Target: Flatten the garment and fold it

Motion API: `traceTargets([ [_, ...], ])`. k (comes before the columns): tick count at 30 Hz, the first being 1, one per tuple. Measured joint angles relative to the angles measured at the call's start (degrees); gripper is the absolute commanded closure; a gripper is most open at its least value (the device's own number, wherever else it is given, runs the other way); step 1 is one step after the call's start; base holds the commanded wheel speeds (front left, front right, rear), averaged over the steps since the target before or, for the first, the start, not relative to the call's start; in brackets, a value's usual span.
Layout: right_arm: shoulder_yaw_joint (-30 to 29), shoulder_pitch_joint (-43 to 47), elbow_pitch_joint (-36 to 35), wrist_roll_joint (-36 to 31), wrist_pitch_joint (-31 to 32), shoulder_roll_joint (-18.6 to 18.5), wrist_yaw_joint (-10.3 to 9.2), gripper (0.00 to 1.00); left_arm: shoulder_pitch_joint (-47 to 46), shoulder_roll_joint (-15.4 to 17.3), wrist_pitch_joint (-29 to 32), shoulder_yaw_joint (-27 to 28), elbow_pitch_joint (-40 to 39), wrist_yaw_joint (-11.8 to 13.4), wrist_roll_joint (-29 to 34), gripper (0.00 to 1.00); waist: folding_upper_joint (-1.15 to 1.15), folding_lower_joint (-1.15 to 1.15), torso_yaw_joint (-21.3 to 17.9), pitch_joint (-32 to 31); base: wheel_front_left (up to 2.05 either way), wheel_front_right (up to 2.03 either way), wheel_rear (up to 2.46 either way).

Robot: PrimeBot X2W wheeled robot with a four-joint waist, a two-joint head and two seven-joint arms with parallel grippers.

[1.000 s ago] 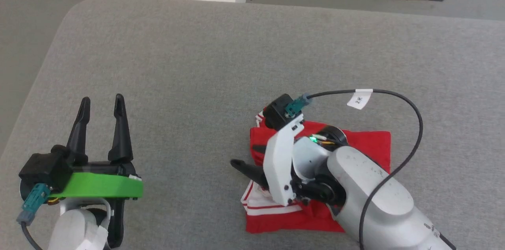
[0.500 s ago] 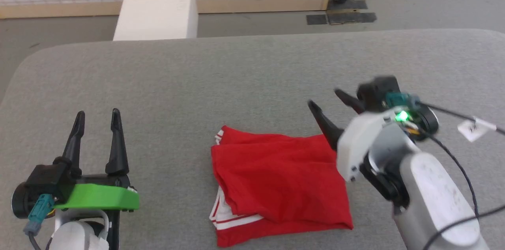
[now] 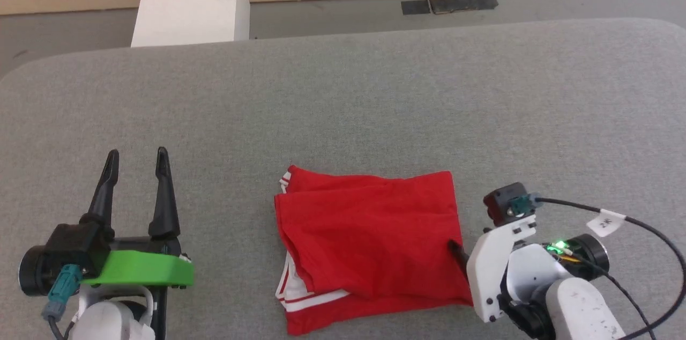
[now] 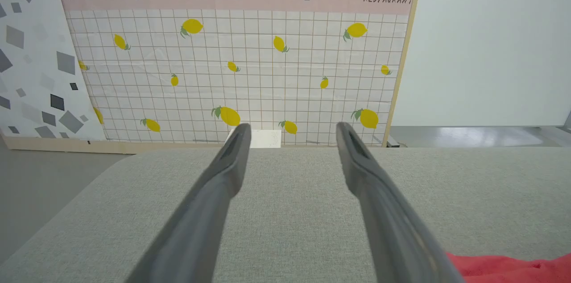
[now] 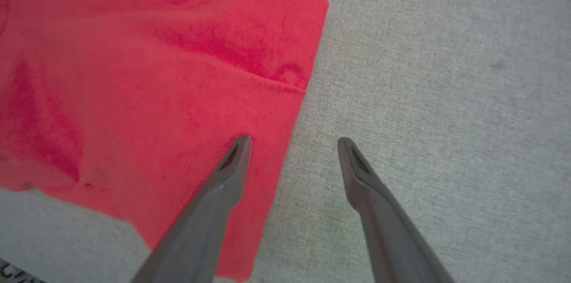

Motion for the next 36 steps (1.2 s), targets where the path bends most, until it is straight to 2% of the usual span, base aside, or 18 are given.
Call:
traceTargets([
  [12, 2.8, -4.1, 7.1, -0.2, 2.2, 0.1, -0.01, 0.00, -1.2, -0.2, 0.0, 0.0, 0.6, -0.6, -0.1, 0.00, 0.00, 0.00, 2.8, 3.0, 0.00, 0.00, 0.00],
  [13, 2.7, -4.4, 7.3, 0.1, 2.5, 0.1, -0.01, 0.06, -1.2, -0.2, 0.0, 0.0, 0.7, -0.6, -0.1, 0.00, 0.00, 0.00, 2.9, 3.1, 0.00, 0.00, 0.00],
  [14, 2.5, -4.7, 7.6, 0.2, 2.7, 0.1, 0.00, 0.60, -1.3, -0.2, 0.0, 0.1, 0.7, -0.7, -0.2, 0.00, 0.00, 0.00, 3.1, 3.2, 0.00, 0.00, 0.00],
  [15, 2.3, -4.9, 7.8, 0.3, 3.1, 0.2, 0.00, 0.83, -1.3, -0.2, 0.0, 0.1, 0.8, -0.9, -0.2, 0.00, 0.00, 0.00, 3.2, 3.3, 0.00, 0.00, 0.00],
  [16, 2.1, -5.1, 7.9, 0.5, 3.1, 0.2, 0.00, 1.00, -1.3, -0.2, 0.0, 0.1, 0.9, -1.0, -0.3, 0.00, 0.00, 0.00, 3.3, 3.4, 0.00, 0.00, 0.00],
  [22, 1.9, -6.2, 8.5, 1.0, 4.0, 0.4, 0.02, 1.00, -1.3, -0.4, 0.0, 0.8, 1.0, -1.1, -0.4, 0.00, 0.00, 0.00, 3.4, 3.2, 0.00, 0.00, 0.00],
  [25, 4.2, -6.7, 7.4, 2.2, 4.3, -1.1, 0.02, 1.00, -0.9, -0.5, 0.0, 1.9, 0.5, -1.0, -0.4, 0.00, 0.00, 0.00, 2.8, 2.7, 0.00, 0.00, 0.00],
  [27, 7.0, -7.0, 5.4, 3.2, 5.2, -3.7, 0.03, 1.00, -0.4, -0.5, 0.0, 2.1, -0.2, -1.0, -0.3, 0.00, 0.00, 0.00, 2.0, 2.5, 0.00, 0.00, 0.00],
  [31, 11.3, -8.1, 0.0, 6.7, 8.5, -11.9, 0.03, 1.00, 0.6, -0.7, 0.0, 3.1, -1.5, -1.0, -0.4, 0.00, 0.00, 0.00, -0.6, 2.3, 0.00, 0.00, 0.00],
  [36, 12.3, -8.9, -4.5, 11.3, 12.4, -22.9, 0.03, 1.00, 0.7, -0.7, 0.0, 2.8, -2.2, -1.1, -0.4, 0.00, 0.00, 0.00, -5.4, 2.6, 0.00, 0.00, 0.00],
])
